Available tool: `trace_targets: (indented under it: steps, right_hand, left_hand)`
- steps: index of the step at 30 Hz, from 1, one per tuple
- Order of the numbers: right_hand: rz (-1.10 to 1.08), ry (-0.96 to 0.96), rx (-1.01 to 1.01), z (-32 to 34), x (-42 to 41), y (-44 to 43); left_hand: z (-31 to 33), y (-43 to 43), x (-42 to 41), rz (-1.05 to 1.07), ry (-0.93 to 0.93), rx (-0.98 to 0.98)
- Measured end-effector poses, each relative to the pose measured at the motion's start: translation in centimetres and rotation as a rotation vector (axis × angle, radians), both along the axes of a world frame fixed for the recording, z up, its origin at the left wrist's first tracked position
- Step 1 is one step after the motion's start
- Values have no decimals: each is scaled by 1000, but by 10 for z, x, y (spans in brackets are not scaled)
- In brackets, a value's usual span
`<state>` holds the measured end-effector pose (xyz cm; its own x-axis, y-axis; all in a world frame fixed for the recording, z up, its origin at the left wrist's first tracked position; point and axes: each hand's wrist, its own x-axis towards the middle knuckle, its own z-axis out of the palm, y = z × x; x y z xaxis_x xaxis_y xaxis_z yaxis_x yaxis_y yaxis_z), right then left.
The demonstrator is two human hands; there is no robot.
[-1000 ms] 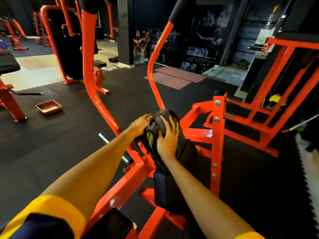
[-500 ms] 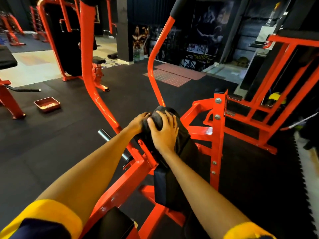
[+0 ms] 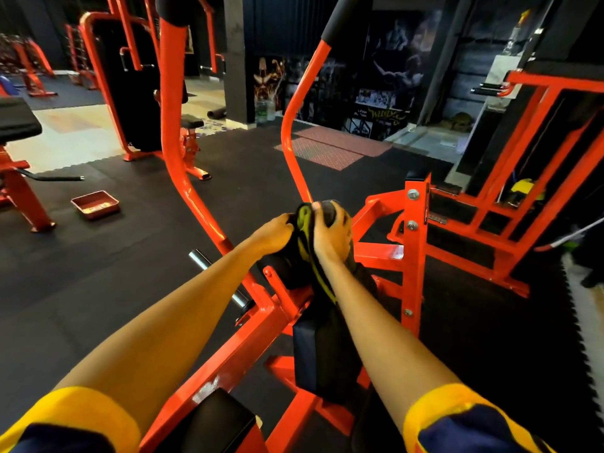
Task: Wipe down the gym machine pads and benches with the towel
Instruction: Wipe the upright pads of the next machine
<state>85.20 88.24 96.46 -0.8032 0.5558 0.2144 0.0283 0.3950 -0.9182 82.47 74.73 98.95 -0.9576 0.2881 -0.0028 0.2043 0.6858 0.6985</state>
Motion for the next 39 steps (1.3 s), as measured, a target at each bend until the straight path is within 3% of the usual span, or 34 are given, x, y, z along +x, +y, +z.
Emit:
trace_targets:
  steps: [6,11,14,16,20,23,26,32,35,39]
  right_hand:
    - [198,193,191,-44,77,-31]
    - [139,251,-66,-38,24,-5]
    - [46,95,-186,-15,-12,21]
    - [70,51,-72,-3,-12,21]
    - [142,210,266,-16,41,-26]
    - [246,329,328,-45,83,-36]
    - [294,336,249,-53,68,-15]
    - [33,130,-142,-13,-14,21]
    - [40,121,-51,-8,-5,10]
    - [167,267,176,-32,57,-27]
  left_hand:
    - [-10,-12,-14,33,-130,-43]
    - [5,3,17,98,-32,-163]
    - [5,13,27,20,52,-202]
    - [6,13,26,5,46,-146]
    - [6,-6,13,148,-52,-4]
    - [-7,-13,9,177,-98,-44]
    - [-5,-8,18,180,-49,-62]
    - [-9,19,49,96,220,-250]
    - [-2,15,45,66,211,-177]
    - [-2,-5,19,204,-21,-34]
